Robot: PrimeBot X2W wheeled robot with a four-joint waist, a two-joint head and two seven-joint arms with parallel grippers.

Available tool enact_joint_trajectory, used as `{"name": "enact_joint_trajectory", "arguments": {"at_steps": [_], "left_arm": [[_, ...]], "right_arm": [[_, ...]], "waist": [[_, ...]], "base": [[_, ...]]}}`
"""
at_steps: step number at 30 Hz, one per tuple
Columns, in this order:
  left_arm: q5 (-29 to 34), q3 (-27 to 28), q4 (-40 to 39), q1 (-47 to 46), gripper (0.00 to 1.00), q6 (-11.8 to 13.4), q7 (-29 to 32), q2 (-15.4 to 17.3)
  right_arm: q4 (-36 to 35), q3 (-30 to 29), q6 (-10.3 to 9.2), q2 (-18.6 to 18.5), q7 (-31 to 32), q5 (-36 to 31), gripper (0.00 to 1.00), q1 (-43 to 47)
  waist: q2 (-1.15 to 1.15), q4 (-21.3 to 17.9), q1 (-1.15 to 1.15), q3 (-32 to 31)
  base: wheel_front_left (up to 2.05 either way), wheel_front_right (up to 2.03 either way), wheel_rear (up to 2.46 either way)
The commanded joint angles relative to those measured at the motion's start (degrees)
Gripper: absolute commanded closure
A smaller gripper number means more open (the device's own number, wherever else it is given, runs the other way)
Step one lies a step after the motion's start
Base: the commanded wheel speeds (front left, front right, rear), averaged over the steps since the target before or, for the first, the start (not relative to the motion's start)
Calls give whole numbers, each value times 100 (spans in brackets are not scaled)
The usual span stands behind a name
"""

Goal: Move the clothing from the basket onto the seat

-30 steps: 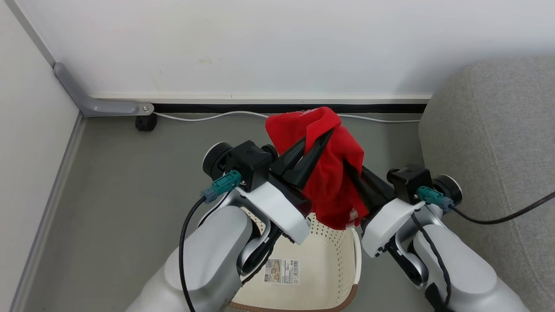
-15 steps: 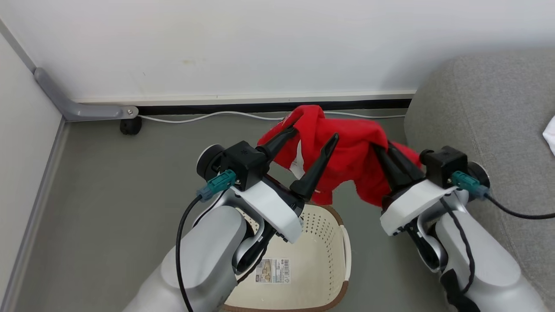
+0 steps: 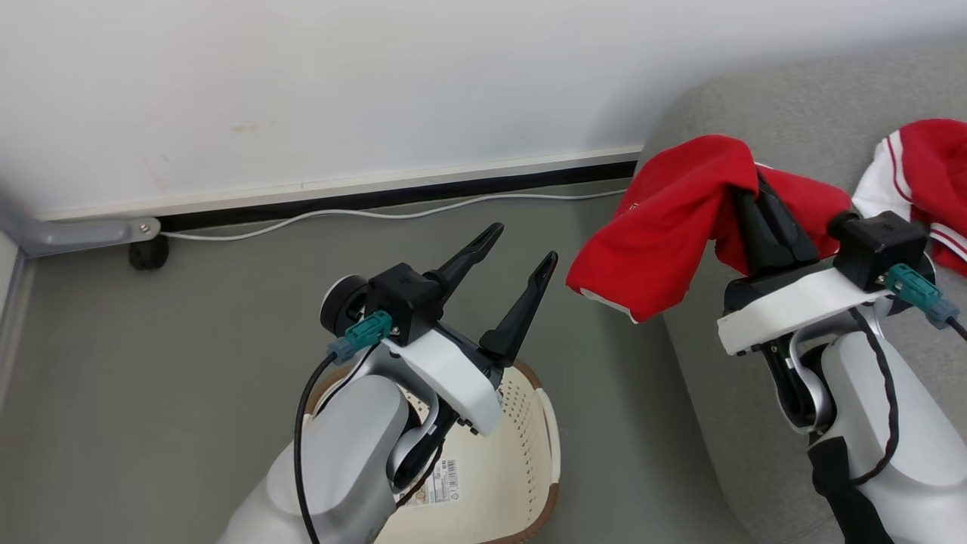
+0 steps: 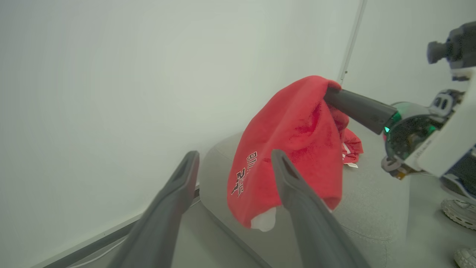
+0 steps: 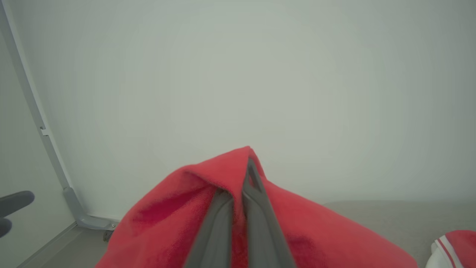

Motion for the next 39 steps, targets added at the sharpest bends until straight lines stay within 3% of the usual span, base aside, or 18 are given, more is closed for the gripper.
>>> {"name": "enact_joint_trajectory", "arguments": {"at_steps": [1, 12, 23, 39], "left_arm": [[89, 218, -121, -14, 0, -59, -34, 93], [289, 372, -361, 381, 0, -86, -34, 117], [313, 354, -531, 598, 0, -90, -34, 126], [154, 53, -553, 516, 0, -91, -34, 89]], "right_arm": [[-225, 16, 8, 32, -35, -1, 100, 20], [-503, -208, 8, 53, -35, 16, 100, 316], [-728, -424, 8, -26, -35, 117, 100, 692], [-1637, -1617, 8, 50, -35, 112, 100, 1765]], "waist": [[0, -231, 0, -29], [0, -1385, 0, -202], [0, -2257, 0, -394], [0, -2474, 0, -257]], "base": [[0, 0, 0], [0, 0, 0], [0, 0, 0], [0, 0, 0]]}}
